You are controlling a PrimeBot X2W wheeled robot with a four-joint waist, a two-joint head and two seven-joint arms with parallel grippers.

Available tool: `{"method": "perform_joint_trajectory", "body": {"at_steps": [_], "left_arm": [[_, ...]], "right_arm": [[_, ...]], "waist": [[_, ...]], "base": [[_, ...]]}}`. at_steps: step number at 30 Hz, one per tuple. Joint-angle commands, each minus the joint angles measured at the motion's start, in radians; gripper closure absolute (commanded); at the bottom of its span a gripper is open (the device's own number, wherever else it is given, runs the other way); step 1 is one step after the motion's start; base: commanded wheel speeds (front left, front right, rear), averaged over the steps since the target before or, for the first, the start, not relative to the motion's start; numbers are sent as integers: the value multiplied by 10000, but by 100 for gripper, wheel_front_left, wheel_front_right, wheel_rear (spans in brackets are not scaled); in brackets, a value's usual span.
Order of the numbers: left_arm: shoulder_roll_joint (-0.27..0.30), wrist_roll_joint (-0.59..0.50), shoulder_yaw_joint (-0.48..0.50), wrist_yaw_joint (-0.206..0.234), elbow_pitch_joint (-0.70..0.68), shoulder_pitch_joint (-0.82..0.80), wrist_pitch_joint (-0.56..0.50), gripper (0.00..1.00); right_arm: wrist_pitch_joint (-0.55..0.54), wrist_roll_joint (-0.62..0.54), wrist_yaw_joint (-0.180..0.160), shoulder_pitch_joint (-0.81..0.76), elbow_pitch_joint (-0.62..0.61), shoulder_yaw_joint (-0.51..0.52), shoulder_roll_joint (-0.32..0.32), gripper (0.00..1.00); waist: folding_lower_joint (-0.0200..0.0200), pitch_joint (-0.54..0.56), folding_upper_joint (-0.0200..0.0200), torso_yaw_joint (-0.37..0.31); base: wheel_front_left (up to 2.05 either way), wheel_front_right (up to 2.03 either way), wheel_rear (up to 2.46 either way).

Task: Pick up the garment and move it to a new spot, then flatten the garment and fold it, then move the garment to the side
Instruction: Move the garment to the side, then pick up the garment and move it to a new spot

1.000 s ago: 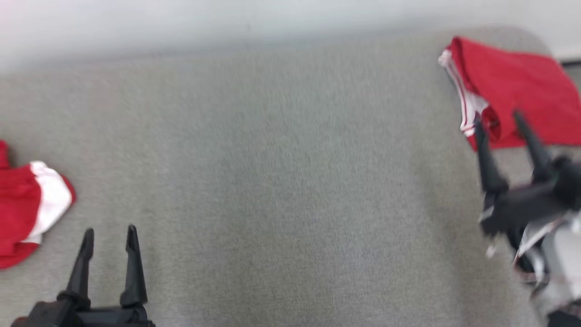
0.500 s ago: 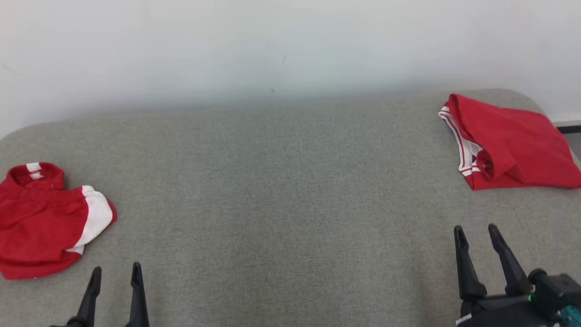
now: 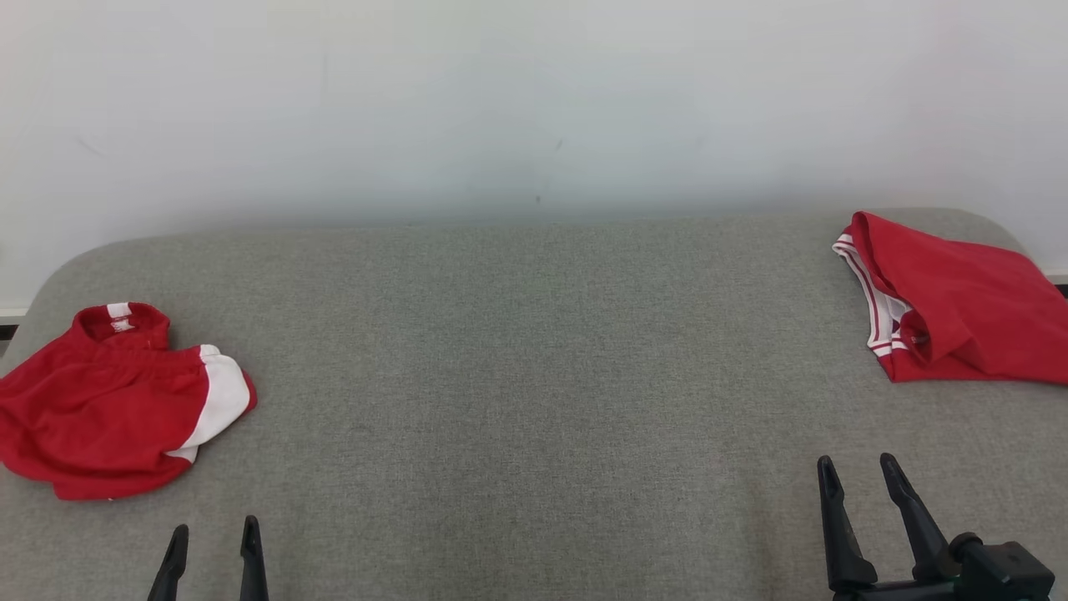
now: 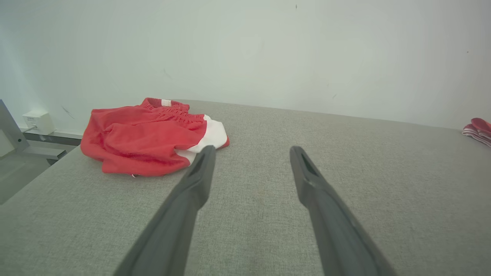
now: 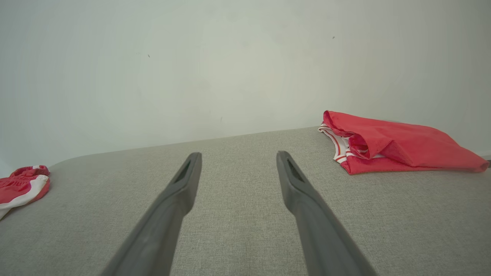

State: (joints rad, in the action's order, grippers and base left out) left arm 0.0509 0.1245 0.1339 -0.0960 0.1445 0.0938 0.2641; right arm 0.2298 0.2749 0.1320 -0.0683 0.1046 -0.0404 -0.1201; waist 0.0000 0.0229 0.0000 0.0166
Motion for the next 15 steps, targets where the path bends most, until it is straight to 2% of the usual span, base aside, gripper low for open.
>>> {"method": "perform_joint_trajectory", "body": {"at_steps": [1, 15], "left_arm": [[-2, -24, 39, 1, 26, -31, -1, 0], [-4, -156, 43, -58, 19, -69, -1, 0]], "right_arm": [[75, -60, -29, -103, 23, 12, 63, 0], [135, -103, -29, -117, 394, -190, 84, 0]], "waist": [[0, 12, 0, 34], [0, 19, 0, 32]], "base": [[0, 0, 0], [0, 0, 0]]}}
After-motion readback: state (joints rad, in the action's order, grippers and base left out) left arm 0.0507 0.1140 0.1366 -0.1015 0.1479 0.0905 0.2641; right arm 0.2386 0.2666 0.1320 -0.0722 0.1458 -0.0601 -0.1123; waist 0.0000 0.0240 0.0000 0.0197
